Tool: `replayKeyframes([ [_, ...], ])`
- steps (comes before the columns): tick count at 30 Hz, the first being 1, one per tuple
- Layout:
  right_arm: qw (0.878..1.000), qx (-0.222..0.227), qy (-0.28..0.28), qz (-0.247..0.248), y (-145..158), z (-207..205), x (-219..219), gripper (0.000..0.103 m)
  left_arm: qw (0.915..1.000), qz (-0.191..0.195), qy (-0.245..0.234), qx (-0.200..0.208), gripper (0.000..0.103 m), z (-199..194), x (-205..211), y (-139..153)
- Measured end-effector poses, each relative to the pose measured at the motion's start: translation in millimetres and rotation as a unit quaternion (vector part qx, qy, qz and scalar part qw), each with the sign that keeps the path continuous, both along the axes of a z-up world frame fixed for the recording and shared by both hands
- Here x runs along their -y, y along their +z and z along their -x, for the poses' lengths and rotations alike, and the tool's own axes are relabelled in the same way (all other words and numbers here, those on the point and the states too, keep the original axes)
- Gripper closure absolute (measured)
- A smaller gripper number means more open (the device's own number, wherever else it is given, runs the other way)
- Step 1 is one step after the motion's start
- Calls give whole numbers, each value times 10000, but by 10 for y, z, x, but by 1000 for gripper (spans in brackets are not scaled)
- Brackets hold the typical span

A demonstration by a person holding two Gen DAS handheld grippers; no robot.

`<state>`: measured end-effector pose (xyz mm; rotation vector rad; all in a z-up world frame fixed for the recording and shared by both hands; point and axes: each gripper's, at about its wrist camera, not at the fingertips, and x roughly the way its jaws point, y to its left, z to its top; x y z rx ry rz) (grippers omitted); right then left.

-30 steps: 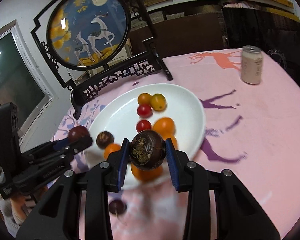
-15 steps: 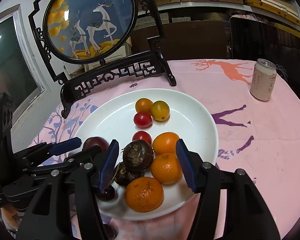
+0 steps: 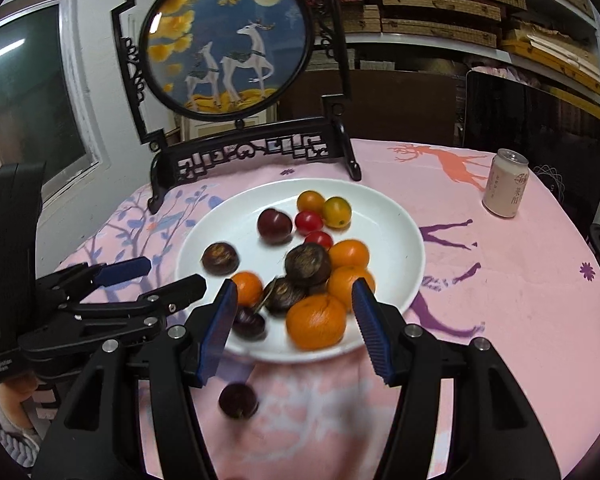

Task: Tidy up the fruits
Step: 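Carry the plum and mangosteen to the plate and open both tools, then grasp a dark cherry with the left tool while the right tool grasps a tan round fruit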

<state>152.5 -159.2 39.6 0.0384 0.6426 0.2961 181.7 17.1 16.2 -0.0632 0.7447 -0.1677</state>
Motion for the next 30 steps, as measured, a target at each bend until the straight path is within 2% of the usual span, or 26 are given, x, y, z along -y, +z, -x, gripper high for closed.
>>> replayKeyframes([
  [6,10000,25,-18,73,-55,285,11,43,9999,28,157,48,15,254,-131,-13],
  [10,9999,-43,48,-100,-78,500,60,42,9993,100,354,-48,14,378,-249,-70],
  [12,9995,-159,158,-238,-124,608,93,41,9989,144,440,-87,14,434,-302,-91],
  [16,9953,-669,450,-537,-336,803,146,41,9978,214,617,-115,14,591,-418,-124],
  [18,9932,-843,609,-519,-443,883,100,41,9975,232,667,-93,12,667,-452,-119],
  [22,9928,-834,795,-323,-491,955,-36,41,9974,247,675,-39,11,749,-471,-100],
  [26,9901,-1010,952,-208,-578,953,-127,53,9977,220,632,-38,11,762,-451,-98],
  [30,9878,-1161,1026,-180,-647,940,-156,57,9981,186,581,-30,11,767,-428,-91],
])
